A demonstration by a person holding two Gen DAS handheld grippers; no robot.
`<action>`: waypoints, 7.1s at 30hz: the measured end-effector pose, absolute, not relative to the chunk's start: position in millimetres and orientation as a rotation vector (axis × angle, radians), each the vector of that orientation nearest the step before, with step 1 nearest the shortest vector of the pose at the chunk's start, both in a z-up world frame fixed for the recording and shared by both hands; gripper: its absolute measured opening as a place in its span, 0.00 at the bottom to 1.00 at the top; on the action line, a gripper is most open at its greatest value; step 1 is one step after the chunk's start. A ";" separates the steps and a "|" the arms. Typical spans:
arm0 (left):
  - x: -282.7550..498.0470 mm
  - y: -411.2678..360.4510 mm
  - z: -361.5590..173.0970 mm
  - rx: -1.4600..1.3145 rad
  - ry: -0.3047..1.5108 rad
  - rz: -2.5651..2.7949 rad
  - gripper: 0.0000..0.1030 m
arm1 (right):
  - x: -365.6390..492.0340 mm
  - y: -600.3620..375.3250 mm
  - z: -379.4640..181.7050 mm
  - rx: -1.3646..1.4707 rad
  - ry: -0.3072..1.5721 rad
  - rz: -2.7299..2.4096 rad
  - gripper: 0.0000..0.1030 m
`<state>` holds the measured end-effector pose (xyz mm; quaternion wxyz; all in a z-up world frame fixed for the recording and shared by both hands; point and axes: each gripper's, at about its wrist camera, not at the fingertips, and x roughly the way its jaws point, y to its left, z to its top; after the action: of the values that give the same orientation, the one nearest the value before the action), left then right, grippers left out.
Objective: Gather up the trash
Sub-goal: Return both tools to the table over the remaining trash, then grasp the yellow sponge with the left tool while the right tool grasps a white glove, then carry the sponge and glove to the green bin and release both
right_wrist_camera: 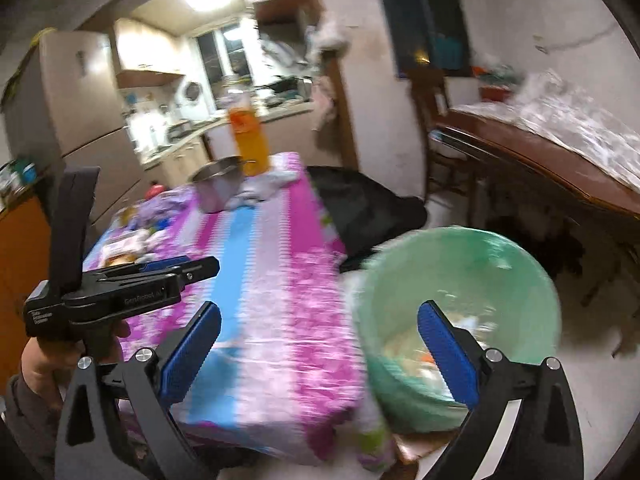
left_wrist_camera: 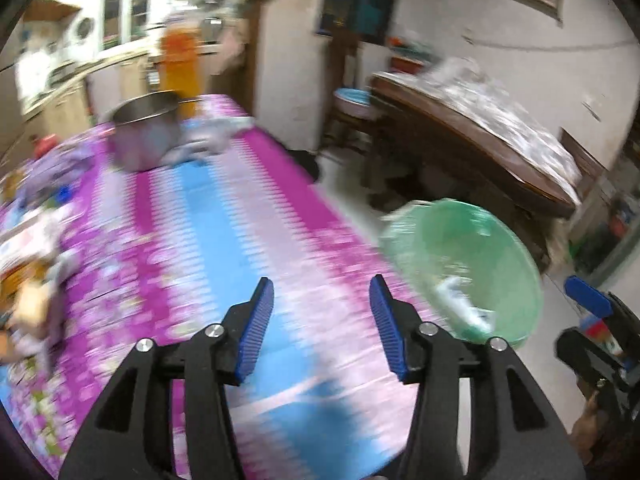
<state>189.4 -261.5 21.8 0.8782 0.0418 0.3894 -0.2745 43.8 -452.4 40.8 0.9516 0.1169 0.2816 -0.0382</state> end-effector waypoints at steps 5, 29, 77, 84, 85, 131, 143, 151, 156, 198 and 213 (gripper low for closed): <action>191.8 -188.4 26.2 0.066 0.776 -0.438 0.54 | 50.1 -389.2 60.7 0.200 0.421 0.056 0.95; 233.5 90.2 -14.0 0.120 0.789 -0.261 0.58 | 153.7 -194.6 17.2 -0.008 0.600 0.472 0.95; 253.6 60.9 -38.9 -0.068 0.826 -0.257 0.46 | 270.0 -106.5 -59.3 0.209 0.889 0.543 0.30; 253.9 60.3 -38.8 -0.071 0.827 -0.259 0.46 | 277.5 -103.8 -66.2 0.211 0.896 0.456 0.13; 253.8 60.9 -38.9 -0.070 0.826 -0.258 0.46 | 274.0 -103.5 -65.7 0.204 0.891 0.451 0.11; 196.3 -124.6 91.6 0.009 0.521 -0.593 0.44 | 121.1 -302.8 136.1 -0.077 0.353 0.050 0.04; 194.9 -212.7 99.4 0.034 0.528 -0.712 0.44 | 80.9 -399.6 150.9 -0.027 0.373 -0.090 0.04; 186.3 -286.3 104.3 0.077 0.537 -0.823 0.44 | 52.9 -476.7 158.1 0.013 0.409 -0.199 0.04; 177.9 -335.4 99.3 0.121 0.561 -0.899 0.44 | 38.0 -526.9 156.4 0.041 0.467 -0.258 0.04; 195.1 -488.4 12.9 0.314 0.909 -0.835 0.44 | 92.6 -663.6 35.4 0.409 0.976 -0.292 0.04; 199.0 -485.9 10.8 0.312 0.927 -0.810 0.56 | 88.5 -666.9 35.0 0.444 0.950 -0.299 0.30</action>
<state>199.0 -485.9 10.8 0.8051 0.1459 0.4328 -0.3783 88.5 -666.9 35.0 0.8551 0.2110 0.4518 -0.1421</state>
